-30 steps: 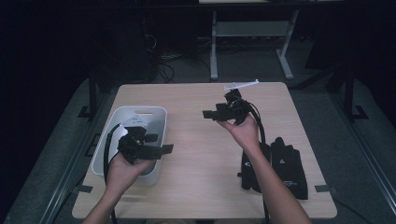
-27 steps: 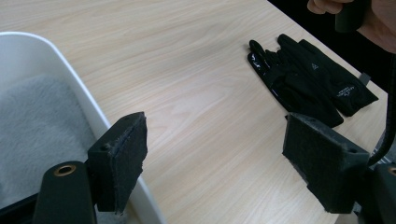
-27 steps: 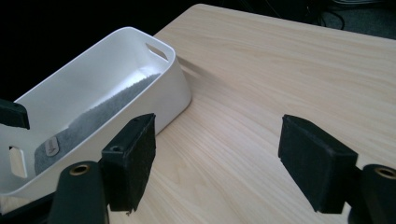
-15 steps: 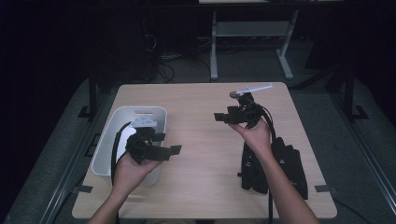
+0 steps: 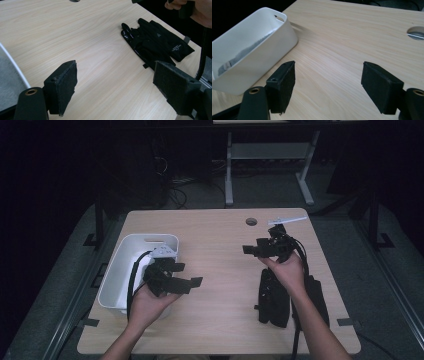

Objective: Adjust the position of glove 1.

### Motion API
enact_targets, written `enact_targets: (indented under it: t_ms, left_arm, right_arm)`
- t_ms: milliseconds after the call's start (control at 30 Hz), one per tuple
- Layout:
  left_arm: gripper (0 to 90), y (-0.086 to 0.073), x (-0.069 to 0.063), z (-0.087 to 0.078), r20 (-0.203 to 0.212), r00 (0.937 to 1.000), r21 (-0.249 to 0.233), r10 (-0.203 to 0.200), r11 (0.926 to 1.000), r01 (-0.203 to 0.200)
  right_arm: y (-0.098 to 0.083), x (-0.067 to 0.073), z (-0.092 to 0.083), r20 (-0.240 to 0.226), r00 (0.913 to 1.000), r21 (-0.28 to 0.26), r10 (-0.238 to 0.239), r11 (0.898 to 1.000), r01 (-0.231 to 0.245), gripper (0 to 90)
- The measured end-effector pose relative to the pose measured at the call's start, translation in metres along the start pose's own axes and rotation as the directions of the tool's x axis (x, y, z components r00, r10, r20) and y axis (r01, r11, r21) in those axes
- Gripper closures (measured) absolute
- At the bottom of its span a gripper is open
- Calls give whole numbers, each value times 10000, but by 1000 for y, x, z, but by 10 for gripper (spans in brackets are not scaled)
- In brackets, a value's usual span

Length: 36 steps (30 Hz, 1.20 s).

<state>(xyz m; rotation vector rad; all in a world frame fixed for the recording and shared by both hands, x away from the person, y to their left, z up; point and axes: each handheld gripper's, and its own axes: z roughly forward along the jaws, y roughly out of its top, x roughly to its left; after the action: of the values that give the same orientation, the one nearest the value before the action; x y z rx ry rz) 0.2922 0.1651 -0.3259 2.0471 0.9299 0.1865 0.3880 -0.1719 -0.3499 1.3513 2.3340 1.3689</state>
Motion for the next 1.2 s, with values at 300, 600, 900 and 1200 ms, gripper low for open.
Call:
enact_targets:
  t_ms: [300,600,900,1200]
  left_arm:
    - [187,1,-8,8,29,9999,20,144,9999,-144]
    - [185,2,-16,16,121,9997,-39,202,9998,-201]
    - [185,0,-25,28,376,9989,81,296,9995,-299]
    - [185,-3,-33,37,642,9974,127,316,9994,-324]
  right_arm:
    - [-14,-12,-11,331,9994,262,88,9996,-97,258]
    - [-34,-31,-26,564,9973,264,469,9985,-484,258]
    - [-53,-43,-39,780,9950,306,624,9974,-649,258]
    - [-76,-55,-49,991,9919,322,792,9961,-827,258]
